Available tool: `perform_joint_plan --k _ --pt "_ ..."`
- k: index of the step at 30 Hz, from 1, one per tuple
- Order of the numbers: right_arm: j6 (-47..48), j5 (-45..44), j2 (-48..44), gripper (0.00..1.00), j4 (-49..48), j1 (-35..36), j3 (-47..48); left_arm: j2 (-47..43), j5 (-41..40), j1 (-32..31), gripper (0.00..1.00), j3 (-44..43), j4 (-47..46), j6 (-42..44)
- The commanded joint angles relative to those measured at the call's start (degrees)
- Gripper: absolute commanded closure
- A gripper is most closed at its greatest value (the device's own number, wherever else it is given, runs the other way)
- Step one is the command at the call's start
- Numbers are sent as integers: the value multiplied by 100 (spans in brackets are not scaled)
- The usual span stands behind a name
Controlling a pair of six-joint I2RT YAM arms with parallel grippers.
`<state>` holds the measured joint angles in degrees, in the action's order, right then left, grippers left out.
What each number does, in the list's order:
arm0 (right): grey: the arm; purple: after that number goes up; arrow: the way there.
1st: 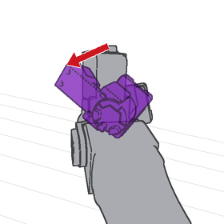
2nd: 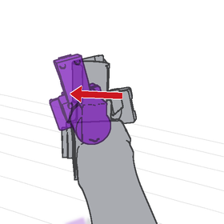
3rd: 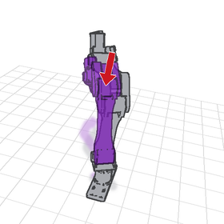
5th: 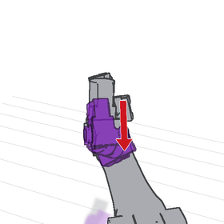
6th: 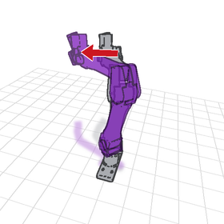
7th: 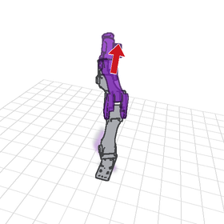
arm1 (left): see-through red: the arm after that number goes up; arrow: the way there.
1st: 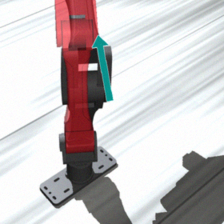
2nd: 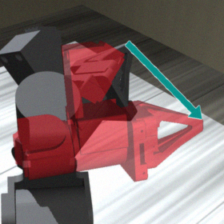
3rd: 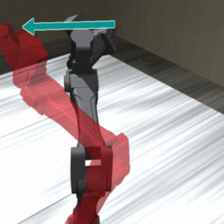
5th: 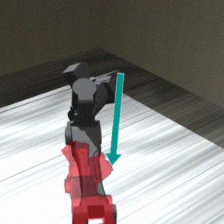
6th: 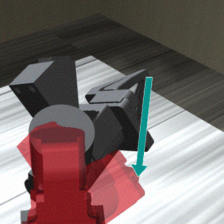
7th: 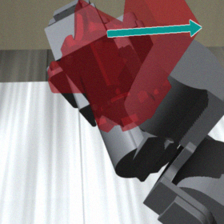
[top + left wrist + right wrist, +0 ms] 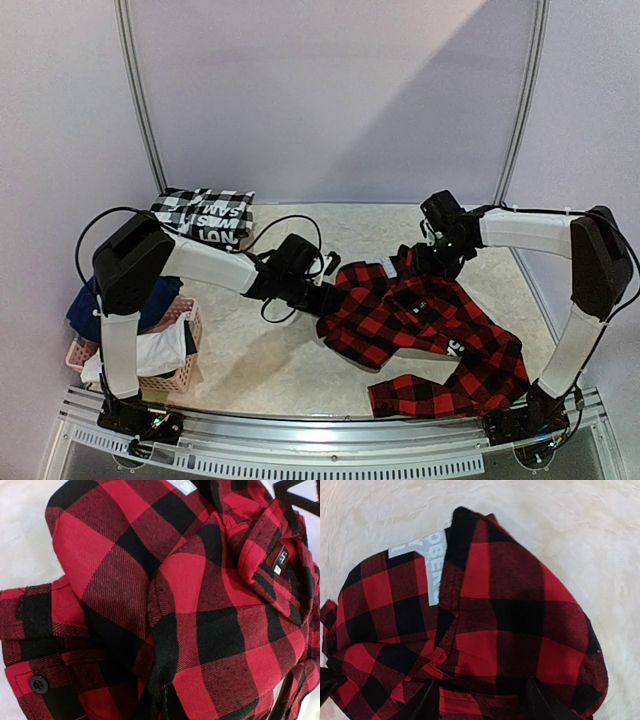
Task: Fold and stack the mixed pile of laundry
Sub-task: Adjust the crumpled shirt at the corner of the board.
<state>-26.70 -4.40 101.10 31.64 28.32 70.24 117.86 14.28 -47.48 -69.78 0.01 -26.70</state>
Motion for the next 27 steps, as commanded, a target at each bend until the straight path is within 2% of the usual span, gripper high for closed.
perform_joint_plan --k 1,2,4,6,8,9,13,20,27 --pt "16 315 144 43 -259 -9 13 -239 8 81 100 134 -259 -78" --pt "18 338 171 44 -263 -6 16 -242 7 79 100 147 -268 -81" --pt "16 375 197 54 -271 -5 19 -247 12 81 100 164 -301 -97" --pt "22 374 209 72 -287 -5 23 -255 12 78 100 189 -356 -125" --pt "36 585 208 96 -243 -12 73 -301 -2 73 100 244 -424 -144" --pt "48 566 208 100 -188 -8 119 -350 8 73 100 319 -480 -155" --pt "85 0 116 100 202 -23 544 -776 25 49 100 736 -709 -101" --pt "196 -888 -400 100 865 -156 1443 -1997 -675 -16 100 1921 -737 -49" --pt "288 -1541 -644 100 1145 -222 2002 -2573 -1467 -447 100 2871 -958 -369"
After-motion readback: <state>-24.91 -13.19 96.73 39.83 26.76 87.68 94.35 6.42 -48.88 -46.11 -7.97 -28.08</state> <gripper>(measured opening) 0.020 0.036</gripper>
